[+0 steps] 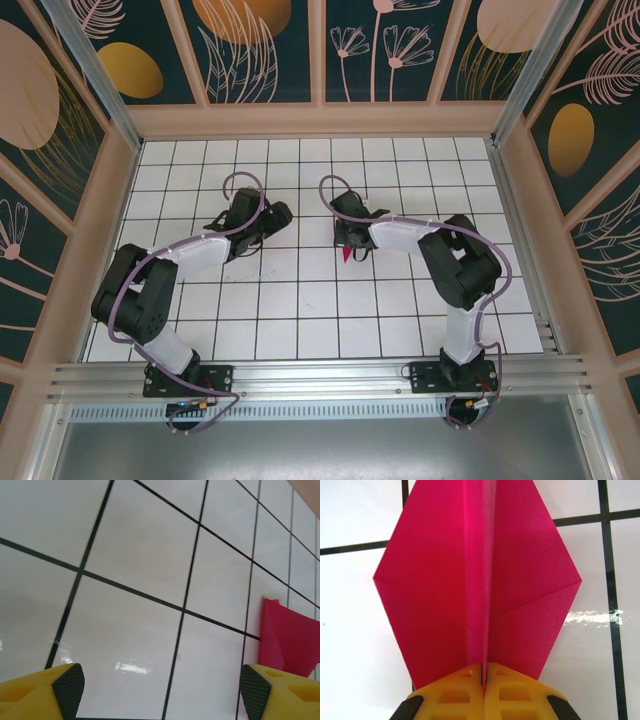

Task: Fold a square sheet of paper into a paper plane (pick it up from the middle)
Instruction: Move the paper plane to the center of the table.

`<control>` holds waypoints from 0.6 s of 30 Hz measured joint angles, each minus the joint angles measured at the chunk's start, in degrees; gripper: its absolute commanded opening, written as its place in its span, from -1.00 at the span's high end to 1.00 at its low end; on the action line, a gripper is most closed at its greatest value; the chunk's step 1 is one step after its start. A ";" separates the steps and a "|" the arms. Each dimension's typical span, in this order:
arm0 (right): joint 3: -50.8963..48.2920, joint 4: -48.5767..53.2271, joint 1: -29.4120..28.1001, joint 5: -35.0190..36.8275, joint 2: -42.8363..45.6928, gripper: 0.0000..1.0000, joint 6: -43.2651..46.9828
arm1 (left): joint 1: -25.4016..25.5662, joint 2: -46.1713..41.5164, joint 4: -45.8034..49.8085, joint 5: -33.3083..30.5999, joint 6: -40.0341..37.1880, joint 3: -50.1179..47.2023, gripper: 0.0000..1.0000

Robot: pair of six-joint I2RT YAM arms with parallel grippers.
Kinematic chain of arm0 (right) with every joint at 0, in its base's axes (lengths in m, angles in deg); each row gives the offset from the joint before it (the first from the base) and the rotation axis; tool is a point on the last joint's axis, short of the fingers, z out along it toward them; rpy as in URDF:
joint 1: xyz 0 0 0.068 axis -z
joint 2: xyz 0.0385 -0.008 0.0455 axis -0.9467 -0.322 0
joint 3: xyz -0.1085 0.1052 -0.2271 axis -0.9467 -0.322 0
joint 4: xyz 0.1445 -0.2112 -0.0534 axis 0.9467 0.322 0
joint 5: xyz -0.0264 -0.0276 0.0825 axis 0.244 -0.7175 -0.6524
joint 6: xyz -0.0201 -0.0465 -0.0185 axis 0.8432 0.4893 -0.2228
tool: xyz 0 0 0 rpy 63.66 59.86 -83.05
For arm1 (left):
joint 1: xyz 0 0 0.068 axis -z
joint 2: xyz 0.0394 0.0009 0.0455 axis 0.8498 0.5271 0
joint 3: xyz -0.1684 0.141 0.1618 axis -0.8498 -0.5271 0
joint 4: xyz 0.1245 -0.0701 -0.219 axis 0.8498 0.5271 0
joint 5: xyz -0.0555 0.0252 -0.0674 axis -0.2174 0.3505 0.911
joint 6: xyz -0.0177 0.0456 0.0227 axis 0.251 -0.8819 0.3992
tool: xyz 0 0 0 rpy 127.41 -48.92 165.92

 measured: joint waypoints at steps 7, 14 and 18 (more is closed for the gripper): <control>1.66 0.00 -0.68 1.20 -1.31 0.60 -2.32 | -0.02 -0.15 0.28 -1.22 0.26 -0.85 -0.79; 1.66 -0.07 -0.90 0.63 -1.31 0.60 -3.48 | -0.02 -0.15 0.28 -1.25 0.28 -1.42 -0.82; 1.66 -0.17 -0.90 0.46 -1.31 0.61 -4.33 | -0.02 -0.15 0.26 -1.25 0.28 -1.44 -0.83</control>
